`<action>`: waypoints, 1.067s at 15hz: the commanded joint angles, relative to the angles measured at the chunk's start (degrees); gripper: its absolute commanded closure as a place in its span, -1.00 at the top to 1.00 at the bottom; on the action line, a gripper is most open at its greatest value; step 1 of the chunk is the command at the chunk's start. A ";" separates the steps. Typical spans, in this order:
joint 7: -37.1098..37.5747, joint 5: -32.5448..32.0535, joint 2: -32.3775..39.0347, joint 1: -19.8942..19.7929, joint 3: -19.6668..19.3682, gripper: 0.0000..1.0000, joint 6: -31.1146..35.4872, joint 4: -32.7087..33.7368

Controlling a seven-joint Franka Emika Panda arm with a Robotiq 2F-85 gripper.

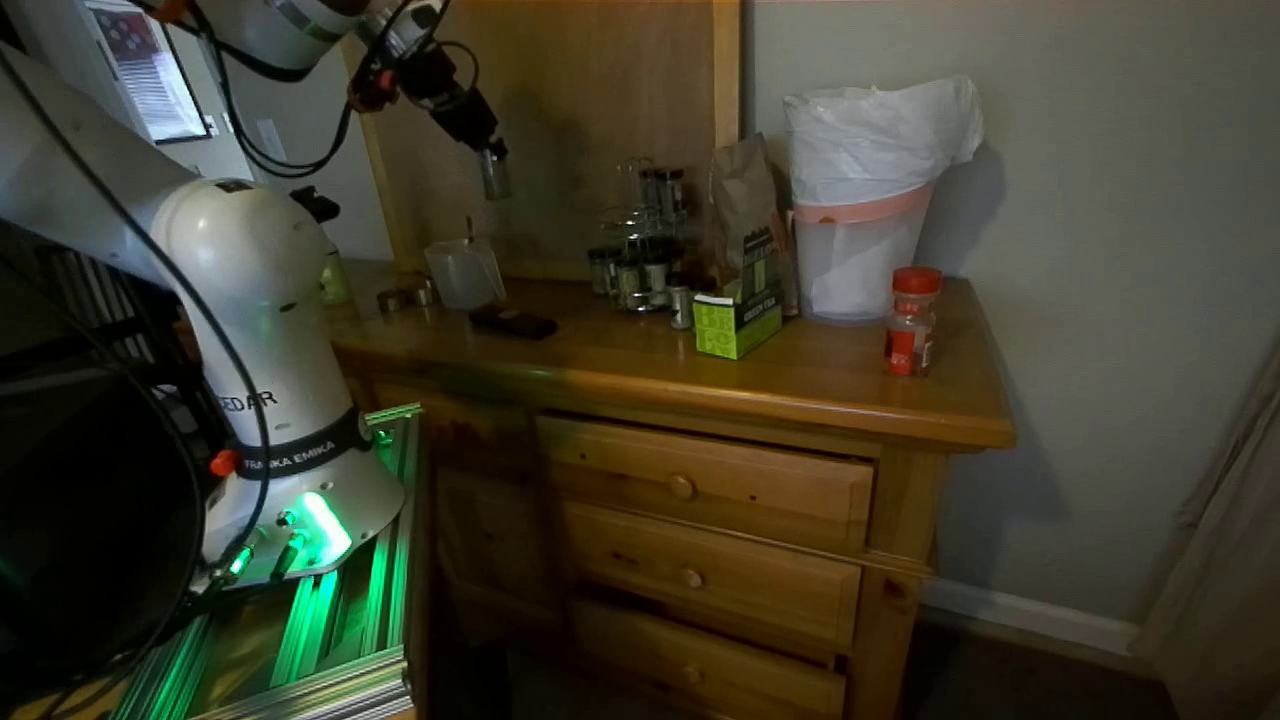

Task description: Pick up one container with a black lid and put it on the seasoning rack

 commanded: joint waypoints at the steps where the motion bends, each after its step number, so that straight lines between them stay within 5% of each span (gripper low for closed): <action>1: -13.48 4.00 -0.95 -5.93 -3.09 -0.51 0.95 3.78; 7: -21.57 9.25 9.81 -15.66 -3.78 -0.51 12.18 8.75; 13: -13.56 6.22 14.42 -25.68 2.61 -0.51 17.36 7.76; 14: -17.75 7.95 13.60 -23.29 0.82 -0.01 16.26 7.01; 15: -16.68 7.71 14.06 -24.51 1.59 -0.01 16.63 6.99; 16: -17.83 8.36 14.22 -23.92 1.12 -0.51 16.69 7.04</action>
